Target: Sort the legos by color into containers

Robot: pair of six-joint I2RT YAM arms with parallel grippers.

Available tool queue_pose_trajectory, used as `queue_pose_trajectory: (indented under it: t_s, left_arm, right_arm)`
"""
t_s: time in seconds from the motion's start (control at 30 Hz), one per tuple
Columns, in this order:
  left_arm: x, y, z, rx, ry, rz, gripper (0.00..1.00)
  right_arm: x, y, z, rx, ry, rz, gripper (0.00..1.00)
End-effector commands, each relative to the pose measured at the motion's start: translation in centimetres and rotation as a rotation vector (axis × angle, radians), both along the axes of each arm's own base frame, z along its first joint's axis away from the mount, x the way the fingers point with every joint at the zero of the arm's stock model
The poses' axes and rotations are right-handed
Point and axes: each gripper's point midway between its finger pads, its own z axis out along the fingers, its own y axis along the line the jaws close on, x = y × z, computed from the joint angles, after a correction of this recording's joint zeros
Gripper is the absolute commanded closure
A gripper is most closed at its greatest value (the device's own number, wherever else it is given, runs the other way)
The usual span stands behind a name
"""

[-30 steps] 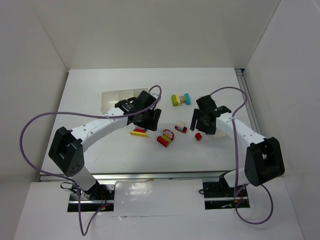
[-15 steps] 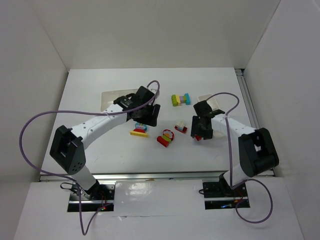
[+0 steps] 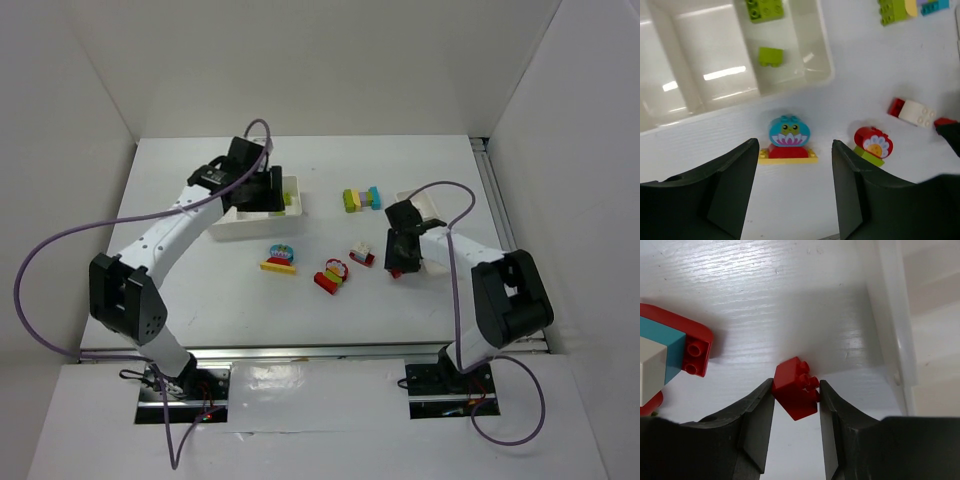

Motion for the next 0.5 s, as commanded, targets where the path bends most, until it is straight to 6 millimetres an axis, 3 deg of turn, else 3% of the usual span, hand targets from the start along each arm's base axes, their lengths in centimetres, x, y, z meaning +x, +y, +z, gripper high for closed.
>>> queue_pose_trajectory:
  t_s: [0.0,0.07,0.17,0.23,0.33,0.4,0.47]
  left_arm:
    - [1.5,3.4,3.9,-0.060,-0.075,0.118,0.30]
    - [2.0,4.7,4.2,-0.066,-0.075,0.161,0.30]
    - [2.9,8.2,3.8,-0.040,-0.063,0.273,0.27]
    - [3.5,11.9,2.9,-0.016,-0.036,0.384,0.26]
    - [4.7,17.5,0.6,-0.034,0.024,0.572,0.24]
    - [6.3,20.1,-1.3,-0.094,0.041,0.644,0.24]
    - [8.2,21.0,-2.0,-0.153,0.018,0.657,0.26]
  right_arm:
    - [1.2,0.2,2.5,0.009,-0.094,-0.005,0.75]
    - [1.3,0.3,3.7,0.020,-0.113,-0.014,0.75]
    - [2.2,2.0,8.1,0.082,-0.204,-0.003,0.75]
    - [3.3,4.4,12.4,0.181,-0.320,0.040,0.75]
    - [5.0,6.3,16.0,0.242,-0.394,0.072,0.75]
    - [5.7,7.6,16.9,0.250,-0.399,0.093,0.75]
    - [7.0,8.9,17.8,0.262,-0.403,0.110,0.75]
